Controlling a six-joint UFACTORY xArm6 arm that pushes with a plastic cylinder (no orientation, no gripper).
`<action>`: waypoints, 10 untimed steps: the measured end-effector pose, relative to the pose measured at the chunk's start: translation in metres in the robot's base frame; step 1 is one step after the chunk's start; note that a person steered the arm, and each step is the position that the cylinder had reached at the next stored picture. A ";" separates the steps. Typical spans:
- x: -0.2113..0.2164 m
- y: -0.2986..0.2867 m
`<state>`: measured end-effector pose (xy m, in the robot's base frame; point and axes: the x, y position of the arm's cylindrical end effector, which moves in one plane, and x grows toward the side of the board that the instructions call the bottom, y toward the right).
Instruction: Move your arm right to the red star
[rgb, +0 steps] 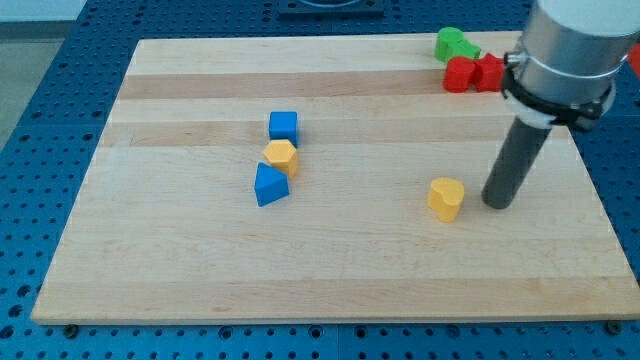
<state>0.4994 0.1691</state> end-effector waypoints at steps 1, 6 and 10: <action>0.000 -0.049; 0.009 -0.077; -0.249 0.153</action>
<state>0.2501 0.3225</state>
